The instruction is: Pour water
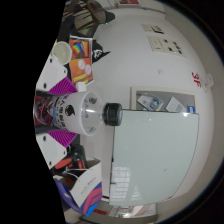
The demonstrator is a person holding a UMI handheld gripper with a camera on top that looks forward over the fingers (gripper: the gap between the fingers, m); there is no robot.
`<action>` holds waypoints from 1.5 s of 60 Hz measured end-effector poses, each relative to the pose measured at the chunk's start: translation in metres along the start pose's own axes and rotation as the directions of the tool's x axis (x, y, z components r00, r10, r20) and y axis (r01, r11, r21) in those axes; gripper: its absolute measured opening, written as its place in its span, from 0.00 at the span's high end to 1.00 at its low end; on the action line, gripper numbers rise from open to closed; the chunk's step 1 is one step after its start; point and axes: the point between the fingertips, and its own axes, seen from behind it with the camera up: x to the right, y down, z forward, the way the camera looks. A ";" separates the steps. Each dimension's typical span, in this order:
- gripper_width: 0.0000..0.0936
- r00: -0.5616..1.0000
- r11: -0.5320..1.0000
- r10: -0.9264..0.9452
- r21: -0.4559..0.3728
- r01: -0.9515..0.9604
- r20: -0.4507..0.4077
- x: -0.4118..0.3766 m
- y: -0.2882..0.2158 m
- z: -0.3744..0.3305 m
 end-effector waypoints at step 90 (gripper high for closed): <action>0.10 0.966 0.971 -0.025 -0.235 -0.037 -0.256 -0.050 0.056 -0.320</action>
